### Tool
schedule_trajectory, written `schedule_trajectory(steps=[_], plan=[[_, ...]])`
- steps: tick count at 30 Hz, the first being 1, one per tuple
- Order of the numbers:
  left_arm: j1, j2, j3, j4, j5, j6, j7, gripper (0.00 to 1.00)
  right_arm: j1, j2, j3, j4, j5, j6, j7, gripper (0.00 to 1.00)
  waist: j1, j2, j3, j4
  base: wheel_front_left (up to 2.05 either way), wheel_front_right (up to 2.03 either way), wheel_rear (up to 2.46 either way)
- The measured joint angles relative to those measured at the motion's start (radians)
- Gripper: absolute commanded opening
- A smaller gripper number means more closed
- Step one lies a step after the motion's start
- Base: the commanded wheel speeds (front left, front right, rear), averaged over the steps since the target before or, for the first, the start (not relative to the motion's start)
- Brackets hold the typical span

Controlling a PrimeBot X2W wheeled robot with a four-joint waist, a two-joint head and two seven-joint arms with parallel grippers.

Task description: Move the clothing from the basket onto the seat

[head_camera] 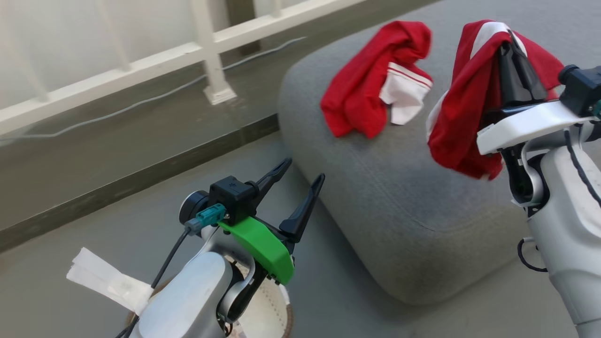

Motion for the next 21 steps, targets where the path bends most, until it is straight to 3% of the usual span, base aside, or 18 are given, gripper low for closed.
schedule_trajectory(steps=[10,21], plan=[[0.001,0.006,-0.015,-0.01,0.016,0.0,0.0,1.0,0.006,-0.018,-0.054,-0.026,0.0,-0.007,0.0,0.0,0.0,0.0,0.052,-0.096,0.0,0.0,0.0],[0.008,0.011,-0.039,-0.062,0.026,0.013,0.049,1.0,-0.028,-0.029,-0.086,-0.014,0.024,0.003,0.0,0.0,0.0,0.0,0.129,-0.088,0.0,0.0,0.0]])
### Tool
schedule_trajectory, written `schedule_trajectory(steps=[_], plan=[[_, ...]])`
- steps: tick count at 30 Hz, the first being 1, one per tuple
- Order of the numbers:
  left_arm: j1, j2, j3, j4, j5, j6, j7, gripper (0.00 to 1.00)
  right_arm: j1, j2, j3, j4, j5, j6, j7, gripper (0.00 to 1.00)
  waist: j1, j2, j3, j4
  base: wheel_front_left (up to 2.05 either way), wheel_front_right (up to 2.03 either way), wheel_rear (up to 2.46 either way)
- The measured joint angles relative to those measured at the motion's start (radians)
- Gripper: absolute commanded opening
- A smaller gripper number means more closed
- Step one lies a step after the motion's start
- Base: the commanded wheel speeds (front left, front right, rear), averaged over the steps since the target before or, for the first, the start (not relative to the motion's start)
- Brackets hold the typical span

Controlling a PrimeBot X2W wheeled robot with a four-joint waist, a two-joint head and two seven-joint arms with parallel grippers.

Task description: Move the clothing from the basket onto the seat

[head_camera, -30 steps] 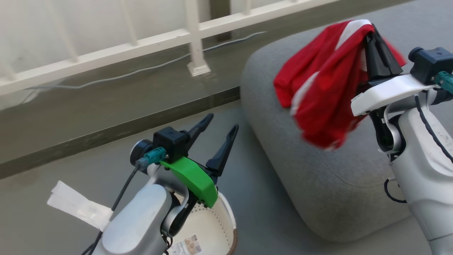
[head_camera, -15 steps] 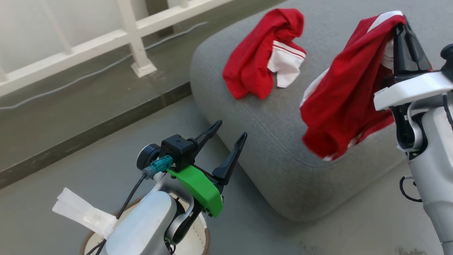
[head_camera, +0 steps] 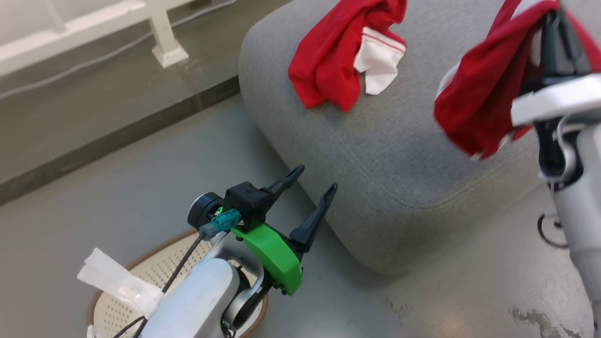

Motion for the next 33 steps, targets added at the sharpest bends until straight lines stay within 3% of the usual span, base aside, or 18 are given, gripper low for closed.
schedule_trajectory(steps=[6,19,28,33], plan=[[-0.006,0.033,-0.009,-0.035,0.025,0.001,0.035,1.0,-0.147,-0.01,-0.031,0.021,0.006,-0.002,0.001,0.0,0.0,0.0,0.068,0.034,0.0,0.0,0.0],[-0.083,0.053,-0.025,-0.136,0.06,0.001,0.097,1.0,-0.434,-0.142,-0.147,0.091,0.011,-0.046,0.062,0.0,0.0001,0.0,0.233,0.139,0.0,0.0,0.0],[-0.146,0.076,-0.023,-0.202,0.096,0.0,0.119,1.0,-0.532,-0.212,-0.187,0.149,0.0,-0.065,0.107,0.0,0.0001,-0.0001,0.359,0.217,0.0,0.0,0.0],[-0.186,0.082,-0.022,-0.229,0.114,-0.001,0.132,1.0,-0.549,-0.219,-0.192,0.206,-0.016,-0.074,0.116,0.0,0.0001,0.0,0.431,0.254,0.0,0.0,0.0]])
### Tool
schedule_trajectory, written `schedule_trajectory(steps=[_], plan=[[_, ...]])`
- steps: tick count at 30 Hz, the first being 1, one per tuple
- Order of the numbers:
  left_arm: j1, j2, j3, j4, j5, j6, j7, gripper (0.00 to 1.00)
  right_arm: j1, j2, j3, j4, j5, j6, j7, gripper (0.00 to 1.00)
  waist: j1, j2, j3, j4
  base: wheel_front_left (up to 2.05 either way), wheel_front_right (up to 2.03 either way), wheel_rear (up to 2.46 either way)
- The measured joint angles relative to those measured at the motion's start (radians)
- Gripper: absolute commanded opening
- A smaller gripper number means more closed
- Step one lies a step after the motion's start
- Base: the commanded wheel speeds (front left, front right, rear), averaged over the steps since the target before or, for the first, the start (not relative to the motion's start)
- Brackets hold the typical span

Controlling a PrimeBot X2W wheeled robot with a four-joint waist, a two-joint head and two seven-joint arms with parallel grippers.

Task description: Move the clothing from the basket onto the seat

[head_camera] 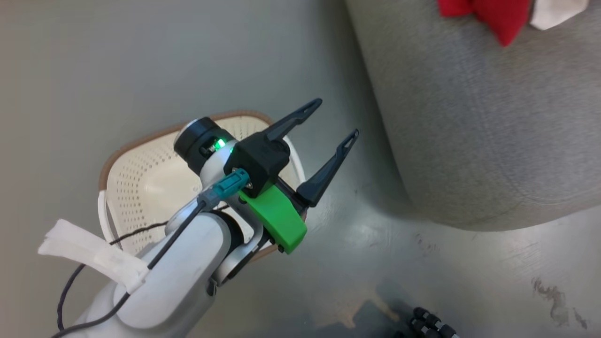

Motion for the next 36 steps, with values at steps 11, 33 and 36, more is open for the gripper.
schedule_trajectory(steps=[11,33,36], plan=[[-0.031,0.032,0.016,-0.02,0.008,-0.009,0.008,1.0,-0.001,0.083,0.002,0.133,-0.007,-0.015,-0.026,0.0,0.0,0.0,0.132,0.057,0.0,0.0,0.0],[-0.033,0.069,0.035,0.003,0.008,-0.012,0.0,1.0,-0.001,0.186,0.057,0.283,-0.028,-0.011,-0.076,1.0,-0.0001,0.0,0.13,0.006,0.0,0.0,0.0],[-0.033,0.073,0.042,0.007,0.007,-0.012,-0.002,1.0,-0.001,0.21,0.073,0.286,-0.028,0.004,-0.087,1.0,-0.0001,0.0,0.121,-0.016,0.0,0.0,0.0]])
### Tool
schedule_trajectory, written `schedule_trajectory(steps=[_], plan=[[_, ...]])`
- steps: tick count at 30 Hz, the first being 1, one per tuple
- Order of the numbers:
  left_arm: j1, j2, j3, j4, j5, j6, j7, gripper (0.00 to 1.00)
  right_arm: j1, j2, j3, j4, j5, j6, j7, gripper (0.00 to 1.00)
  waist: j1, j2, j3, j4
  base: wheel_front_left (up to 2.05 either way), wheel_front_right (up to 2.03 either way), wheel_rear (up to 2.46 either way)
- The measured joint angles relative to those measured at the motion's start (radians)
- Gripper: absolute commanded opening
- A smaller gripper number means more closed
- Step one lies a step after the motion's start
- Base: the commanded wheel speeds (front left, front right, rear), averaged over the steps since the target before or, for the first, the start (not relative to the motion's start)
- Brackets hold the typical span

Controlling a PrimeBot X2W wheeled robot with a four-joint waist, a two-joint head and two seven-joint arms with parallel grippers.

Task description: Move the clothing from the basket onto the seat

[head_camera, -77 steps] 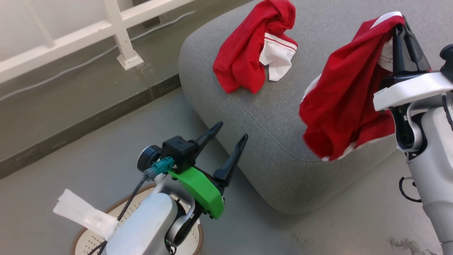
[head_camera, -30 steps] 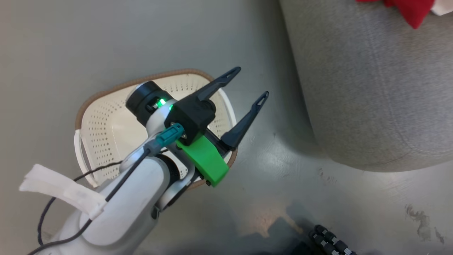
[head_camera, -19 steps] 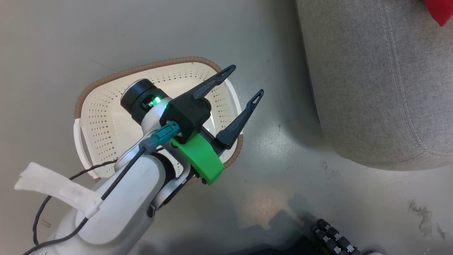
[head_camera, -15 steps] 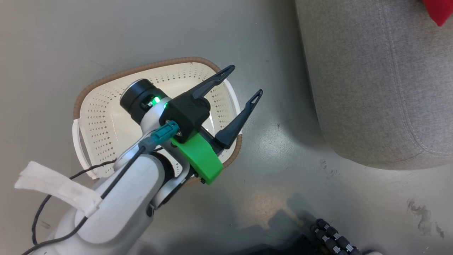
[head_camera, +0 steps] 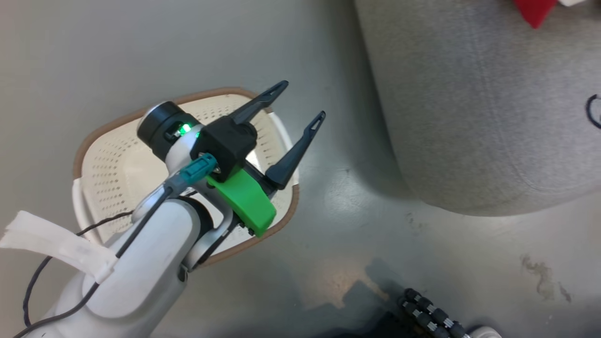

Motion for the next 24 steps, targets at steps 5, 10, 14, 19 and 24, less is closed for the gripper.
schedule_trajectory(steps=[5,10,14,19,24], plan=[[0.002,0.017,0.019,0.013,-0.005,-0.001,-0.012,1.0,0.011,0.016,0.016,0.002,-0.007,0.028,-0.015,1.0,0.0,0.0,-0.023,-0.041,0.0,0.0,0.0],[0.011,0.02,0.027,0.039,-0.019,-0.001,-0.04,1.0,0.053,0.02,0.029,0.004,-0.019,0.044,-0.023,1.0,0.0,0.0,-0.064,-0.077,0.0,0.0,0.0],[0.028,0.019,0.03,0.062,-0.029,-0.004,-0.061,1.0,0.069,0.018,0.04,0.004,-0.035,0.052,-0.023,1.0,-0.0001,0.0,-0.096,-0.093,0.0,0.0,0.0],[0.049,0.015,0.059,0.098,-0.055,-0.004,-0.096,1.0,0.088,0.024,0.078,-0.004,-0.07,0.072,-0.025,1.0,-0.0001,0.0,-0.16,-0.11,0.0,0.0,0.0],[0.076,0.004,0.093,0.136,-0.081,0.008,-0.134,1.0,0.135,0.051,0.098,-0.04,-0.082,0.087,-0.025,1.0,-0.0001,0.0,-0.229,-0.113,0.0,0.0,0.0]])
